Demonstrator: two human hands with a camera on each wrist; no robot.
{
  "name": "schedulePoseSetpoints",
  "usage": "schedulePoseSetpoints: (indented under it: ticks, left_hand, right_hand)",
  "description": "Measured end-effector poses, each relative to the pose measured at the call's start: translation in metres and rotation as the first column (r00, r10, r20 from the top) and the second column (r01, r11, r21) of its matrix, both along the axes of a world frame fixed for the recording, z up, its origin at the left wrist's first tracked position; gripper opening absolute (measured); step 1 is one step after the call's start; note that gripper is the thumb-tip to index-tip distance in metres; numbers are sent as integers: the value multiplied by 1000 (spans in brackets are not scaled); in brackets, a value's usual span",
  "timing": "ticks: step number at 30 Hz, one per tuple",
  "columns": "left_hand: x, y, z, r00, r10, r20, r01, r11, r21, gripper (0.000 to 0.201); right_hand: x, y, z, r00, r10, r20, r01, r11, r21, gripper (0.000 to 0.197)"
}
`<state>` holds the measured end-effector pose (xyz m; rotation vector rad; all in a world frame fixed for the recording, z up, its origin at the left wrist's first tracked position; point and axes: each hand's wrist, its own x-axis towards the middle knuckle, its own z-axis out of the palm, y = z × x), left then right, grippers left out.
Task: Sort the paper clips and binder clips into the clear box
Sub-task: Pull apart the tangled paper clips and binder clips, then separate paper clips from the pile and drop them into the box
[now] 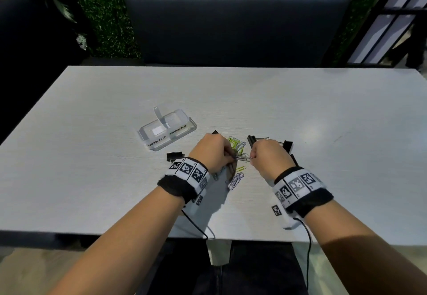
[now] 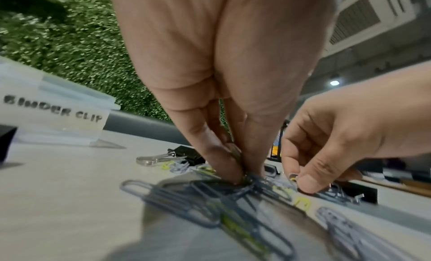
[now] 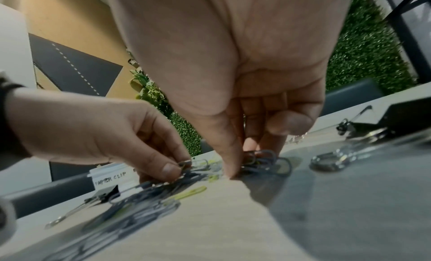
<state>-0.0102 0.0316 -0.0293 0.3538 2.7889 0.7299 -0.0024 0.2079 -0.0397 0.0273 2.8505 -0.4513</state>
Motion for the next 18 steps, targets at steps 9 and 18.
schedulePoseSetpoints:
  ticks: [9,18]
  left_hand:
    - [1,-21,15,990,142,25,-143,962,233,12]
    - [-14,-136,65,857,507,92,-468,691,550,7]
  right_hand:
    - [-2,7,47,991,-132,-22,118,937,-330,5]
    - [-59,-121,68,988,-29,155,145,549,-823,6]
